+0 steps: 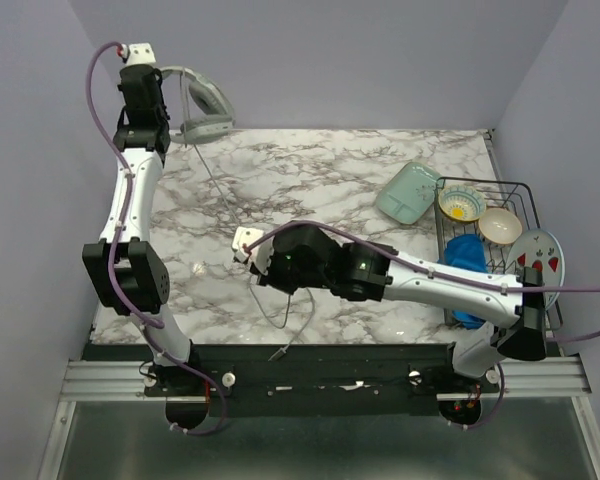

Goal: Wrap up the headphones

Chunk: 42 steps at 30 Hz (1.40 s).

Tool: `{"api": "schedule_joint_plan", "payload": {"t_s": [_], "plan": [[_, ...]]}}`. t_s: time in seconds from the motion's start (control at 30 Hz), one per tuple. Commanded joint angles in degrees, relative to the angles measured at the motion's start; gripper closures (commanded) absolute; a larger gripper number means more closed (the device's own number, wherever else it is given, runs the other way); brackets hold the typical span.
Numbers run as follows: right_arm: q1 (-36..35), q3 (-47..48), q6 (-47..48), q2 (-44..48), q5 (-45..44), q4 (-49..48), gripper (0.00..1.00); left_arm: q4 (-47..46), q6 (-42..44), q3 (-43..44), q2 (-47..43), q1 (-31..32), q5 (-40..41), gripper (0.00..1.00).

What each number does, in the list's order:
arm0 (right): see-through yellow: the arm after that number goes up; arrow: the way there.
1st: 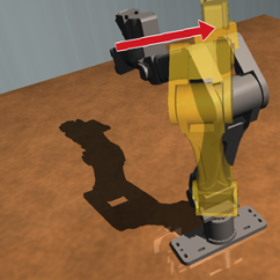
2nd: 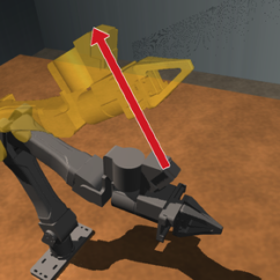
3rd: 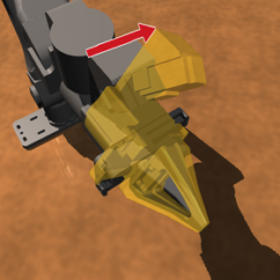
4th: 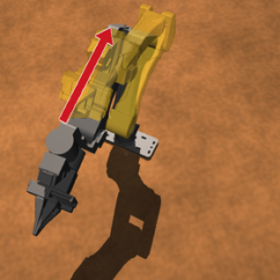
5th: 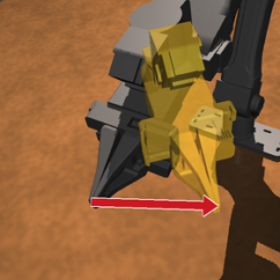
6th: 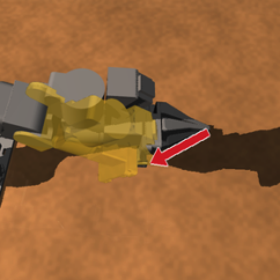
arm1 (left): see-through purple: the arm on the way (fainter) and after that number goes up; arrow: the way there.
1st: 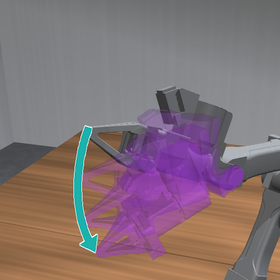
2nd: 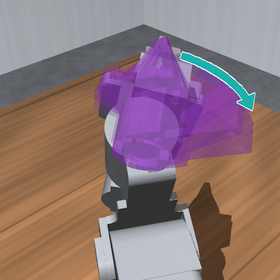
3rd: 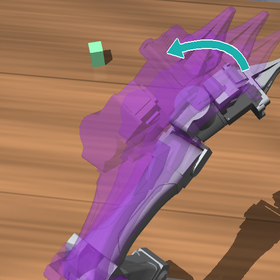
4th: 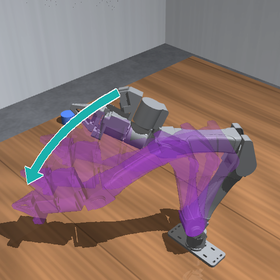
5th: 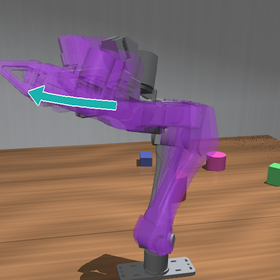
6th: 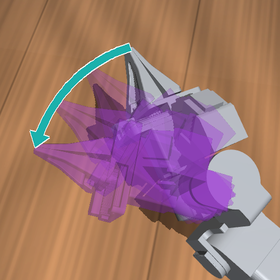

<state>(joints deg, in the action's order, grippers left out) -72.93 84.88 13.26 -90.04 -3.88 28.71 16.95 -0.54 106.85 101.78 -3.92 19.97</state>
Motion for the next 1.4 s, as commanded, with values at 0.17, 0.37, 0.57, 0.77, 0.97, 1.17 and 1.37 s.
{"api": "schedule_joint_plan", "payload": {"t_s": [0.17,0.37,0.57,0.77,0.97,1.17,1.37], "plan": [[9.5,14.0,7.0,6.5,-8.8,9.7,0.99,-30.3,23.6,-25.8,-11.0,10.1,1.7,1.0],[19.4,19.2,7.2,4.4,-13.3,10.6,0.99,-33.2,33.9,-38.1,-18.2,15.9,-5.2,1.0],[28.0,21.6,7.8,1.8,-14.6,9.3,0.99,-21.9,34.6,-41.5,-24.3,20.6,-13.7,1.0],[34.0,25.2,8.1,-1.4,-14.0,7.9,0.99,-4.4,30.9,-39.3,-30.0,24.3,-23.6,1.0],[39.5,23.8,4.0,-1.5,-9.9,7.2,0.99,7.1,22.5,-34.4,-32.7,24.4,-32.4,1.0],[45.0,15.9,-0.4,2.7,-2.6,2.9,0.99,13.7,15.2,-30.3,-34.0,24.3,-40.0,1.0],[46.5,12.2,-1.4,2.5,0.5,1.5,0.99,17.3,9.4,-26.4,-34.3,24.3,-48.8,1.0]]}}
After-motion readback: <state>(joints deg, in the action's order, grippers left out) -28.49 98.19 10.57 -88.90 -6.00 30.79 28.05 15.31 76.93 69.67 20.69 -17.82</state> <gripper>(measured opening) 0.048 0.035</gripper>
